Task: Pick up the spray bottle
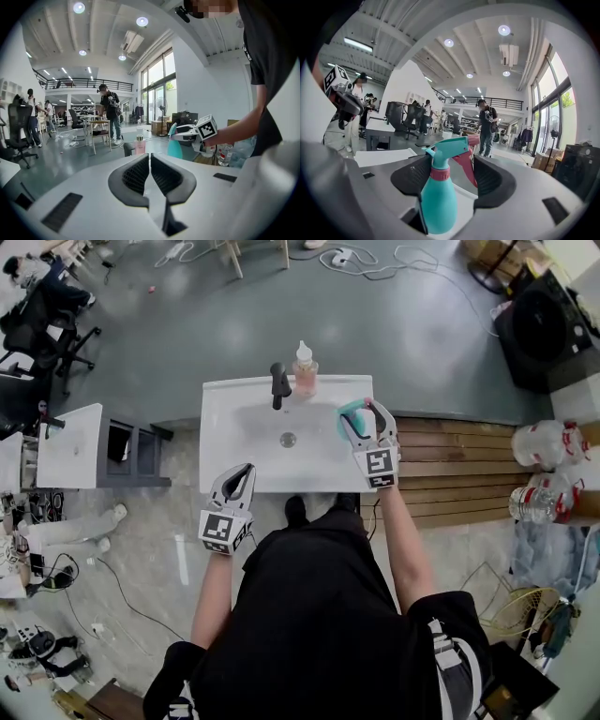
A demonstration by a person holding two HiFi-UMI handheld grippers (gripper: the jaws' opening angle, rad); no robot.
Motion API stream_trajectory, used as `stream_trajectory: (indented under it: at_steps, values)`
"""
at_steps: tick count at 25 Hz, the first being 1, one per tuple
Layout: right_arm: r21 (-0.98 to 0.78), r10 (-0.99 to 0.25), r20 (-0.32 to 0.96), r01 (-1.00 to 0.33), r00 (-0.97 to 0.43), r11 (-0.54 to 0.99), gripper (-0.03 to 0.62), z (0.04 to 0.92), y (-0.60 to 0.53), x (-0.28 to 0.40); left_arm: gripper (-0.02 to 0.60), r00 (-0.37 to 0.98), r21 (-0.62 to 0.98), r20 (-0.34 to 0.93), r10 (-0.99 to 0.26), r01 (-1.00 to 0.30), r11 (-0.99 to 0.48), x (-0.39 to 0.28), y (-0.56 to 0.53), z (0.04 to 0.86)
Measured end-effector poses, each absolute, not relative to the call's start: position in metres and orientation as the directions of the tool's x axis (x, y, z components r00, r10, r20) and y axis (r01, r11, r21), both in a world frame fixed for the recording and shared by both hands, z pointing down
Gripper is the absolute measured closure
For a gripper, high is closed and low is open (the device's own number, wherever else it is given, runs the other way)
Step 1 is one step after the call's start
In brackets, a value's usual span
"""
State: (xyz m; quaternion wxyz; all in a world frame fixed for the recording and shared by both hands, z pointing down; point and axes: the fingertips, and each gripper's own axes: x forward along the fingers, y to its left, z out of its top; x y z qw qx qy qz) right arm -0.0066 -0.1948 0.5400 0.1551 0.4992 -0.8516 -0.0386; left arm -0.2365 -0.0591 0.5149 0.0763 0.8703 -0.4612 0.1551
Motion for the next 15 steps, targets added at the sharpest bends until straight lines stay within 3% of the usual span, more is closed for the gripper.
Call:
stream_trajectory:
  at_steps: [15]
  values:
    - [0.245,-0.888,0.216,-0.857,-0.407,0.453,0.292,0.535,-0.174,-0.029,0.551,0.558,-0.017,0.331,-0.761,-0.803,-0.596,-0.271,-0.048,0.517]
